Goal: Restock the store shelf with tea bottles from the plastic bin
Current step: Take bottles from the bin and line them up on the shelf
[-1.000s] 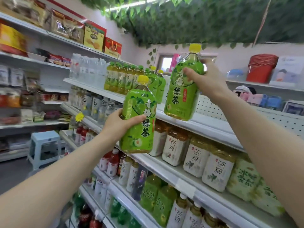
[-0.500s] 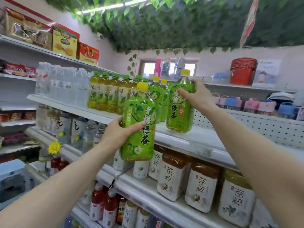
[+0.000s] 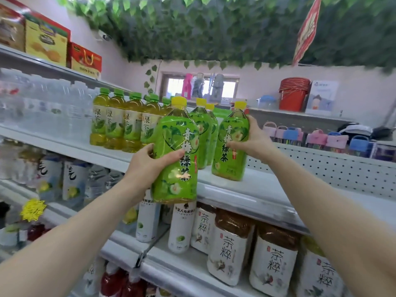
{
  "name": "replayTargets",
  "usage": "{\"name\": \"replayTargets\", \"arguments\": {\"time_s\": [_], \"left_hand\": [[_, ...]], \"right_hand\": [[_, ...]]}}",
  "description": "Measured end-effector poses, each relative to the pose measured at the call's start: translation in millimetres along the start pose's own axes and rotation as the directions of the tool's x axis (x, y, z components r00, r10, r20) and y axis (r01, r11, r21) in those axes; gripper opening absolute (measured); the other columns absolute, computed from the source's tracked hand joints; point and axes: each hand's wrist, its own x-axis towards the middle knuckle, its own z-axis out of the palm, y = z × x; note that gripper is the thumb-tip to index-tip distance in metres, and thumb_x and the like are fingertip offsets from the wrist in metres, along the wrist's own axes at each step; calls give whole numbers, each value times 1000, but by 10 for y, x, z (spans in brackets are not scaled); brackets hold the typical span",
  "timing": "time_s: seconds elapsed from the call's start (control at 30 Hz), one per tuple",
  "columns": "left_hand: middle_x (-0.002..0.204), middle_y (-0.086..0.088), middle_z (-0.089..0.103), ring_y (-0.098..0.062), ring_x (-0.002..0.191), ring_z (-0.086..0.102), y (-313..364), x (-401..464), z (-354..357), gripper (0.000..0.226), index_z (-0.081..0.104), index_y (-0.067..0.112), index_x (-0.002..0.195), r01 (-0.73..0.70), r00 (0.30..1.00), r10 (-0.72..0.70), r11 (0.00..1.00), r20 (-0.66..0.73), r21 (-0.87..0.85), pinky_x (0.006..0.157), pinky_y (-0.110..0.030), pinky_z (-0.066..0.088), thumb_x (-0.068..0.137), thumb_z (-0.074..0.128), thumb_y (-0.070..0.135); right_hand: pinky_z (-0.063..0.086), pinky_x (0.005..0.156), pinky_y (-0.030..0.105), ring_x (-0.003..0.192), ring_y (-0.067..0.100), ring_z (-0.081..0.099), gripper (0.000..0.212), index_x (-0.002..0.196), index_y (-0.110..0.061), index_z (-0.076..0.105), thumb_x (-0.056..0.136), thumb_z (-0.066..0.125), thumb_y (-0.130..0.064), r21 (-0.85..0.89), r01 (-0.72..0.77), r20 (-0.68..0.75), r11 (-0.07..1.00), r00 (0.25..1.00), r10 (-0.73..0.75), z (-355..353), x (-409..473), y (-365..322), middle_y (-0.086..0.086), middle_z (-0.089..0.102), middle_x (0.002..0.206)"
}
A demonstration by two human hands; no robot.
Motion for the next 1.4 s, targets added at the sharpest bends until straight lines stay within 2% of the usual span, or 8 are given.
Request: {"name": "replayTargets", "arguments": {"time_s": [0.3, 0.43, 0.53, 0.6, 0.73, 1.0, 1.23, 1.4], "left_hand": [[107, -2, 74, -18, 87, 74, 36, 153, 2, 103, 56, 16, 127, -3, 997, 6, 999, 72, -41, 75, -37, 61, 39, 87, 60], [103, -2, 75, -19, 85, 75, 67, 120, 64, 91, 58, 16, 124, 6, 993, 1, 998, 114, -63, 72, -36, 61, 47, 92, 52], [99, 0, 76, -18, 85, 75, 116, 55, 168, 72, 62, 16, 118, -10, 989, 22, 997, 145, -82, 72, -35, 60, 55, 84, 43], [99, 1, 76, -18, 88, 74, 146, 28, 227, 71, 62, 16, 117, -34, 982, 47, 997, 181, -75, 78, -37, 59, 56, 83, 45], [105, 1, 75, -17, 93, 73, 194, 21, 291, 89, 58, 17, 126, -43, 967, 48, 999, 251, -28, 91, -44, 55, 53, 87, 57], [118, 3, 69, -14, 106, 67, 513, 269, 337, 76, 54, 21, 133, -210, 913, 180, 977, 367, 44, 98, -40, 51, 70, 71, 60], [146, 0, 47, -19, 130, 46, 325, 598, 185, 62, 41, 28, 146, -523, 847, 432, 574, 309, 630, 109, -43, 40, 91, 58, 51], [155, -4, 31, -24, 141, 31, 83, 709, 248, 70, 31, 28, 152, -541, 822, 446, 418, 355, 730, 115, -42, 32, 91, 62, 42]], "right_hand": [[43, 104, 53, 127, 36, 50, 110, 153, -26, 3, 76, 81, -33, -87, -142, 33, 986, 989, 145, 229, 454, 72, 15, 46, 144], [33, 113, 49, 139, 28, 37, 86, 155, -22, 13, 90, 64, -45, -102, 145, -78, 984, 985, -153, 119, 184, -321, 9, 35, 153], [45, 104, 47, 127, 19, 49, 80, 151, -30, 26, 84, 52, -65, 247, 171, 235, 954, 944, -230, 123, -281, -762, -3, 42, 147], [52, 96, 42, 119, 14, 56, 86, 151, -31, 26, 80, 59, -67, 275, 93, 339, 957, 922, -187, 136, -463, -870, -13, 46, 136], [57, 87, 45, 101, 14, 69, 73, 143, -24, 43, 83, 65, -59, 313, 105, 287, 944, 937, -200, 40, -567, -848, -7, 66, 122], [61, 75, 41, 85, 16, 73, 43, 122, -23, 53, 89, 64, -47, 265, 143, 77, 954, 983, -168, -256, -508, -928, -2, 72, 103], [53, 91, 41, 101, 19, 64, 71, 135, -15, 46, 83, 65, -60, -28, 109, -111, 994, 988, -111, -149, -278, -658, 1, 63, 119], [40, 102, 41, 127, 30, 49, 78, 147, -18, 35, 86, 59, -61, -141, -3, -160, 990, 987, -20, 37, -141, -483, 9, 53, 140]]}}
